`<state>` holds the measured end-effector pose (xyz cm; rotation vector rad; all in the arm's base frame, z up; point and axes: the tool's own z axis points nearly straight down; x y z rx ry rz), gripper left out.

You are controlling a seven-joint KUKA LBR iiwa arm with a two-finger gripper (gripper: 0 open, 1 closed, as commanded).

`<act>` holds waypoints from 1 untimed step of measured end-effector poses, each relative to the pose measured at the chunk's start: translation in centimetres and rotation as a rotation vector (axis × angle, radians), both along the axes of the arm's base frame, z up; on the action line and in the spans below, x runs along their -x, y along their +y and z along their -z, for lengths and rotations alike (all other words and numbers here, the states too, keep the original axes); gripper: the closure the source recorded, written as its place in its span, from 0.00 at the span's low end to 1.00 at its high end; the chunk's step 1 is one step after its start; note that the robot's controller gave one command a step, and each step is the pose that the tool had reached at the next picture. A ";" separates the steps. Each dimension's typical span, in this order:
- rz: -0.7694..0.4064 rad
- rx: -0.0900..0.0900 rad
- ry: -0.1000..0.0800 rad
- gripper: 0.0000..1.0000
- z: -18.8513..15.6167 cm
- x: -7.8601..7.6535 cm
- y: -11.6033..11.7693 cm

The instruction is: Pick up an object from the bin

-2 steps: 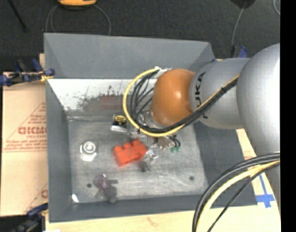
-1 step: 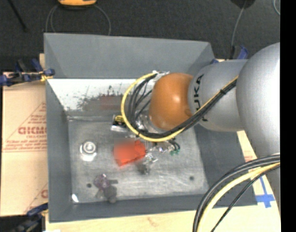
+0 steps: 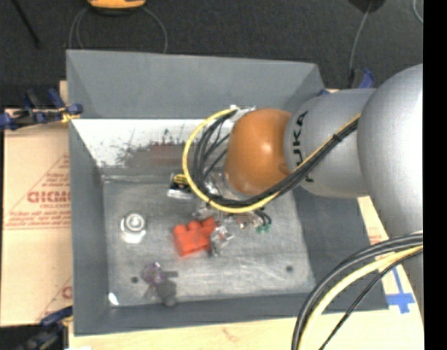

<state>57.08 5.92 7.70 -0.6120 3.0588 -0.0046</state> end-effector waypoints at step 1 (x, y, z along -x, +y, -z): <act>0.006 0.002 0.014 1.00 -3.7 -0.2 -0.1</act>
Offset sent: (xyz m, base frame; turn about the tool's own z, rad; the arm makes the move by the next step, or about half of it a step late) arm 0.0000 -0.0001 0.0337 0.0001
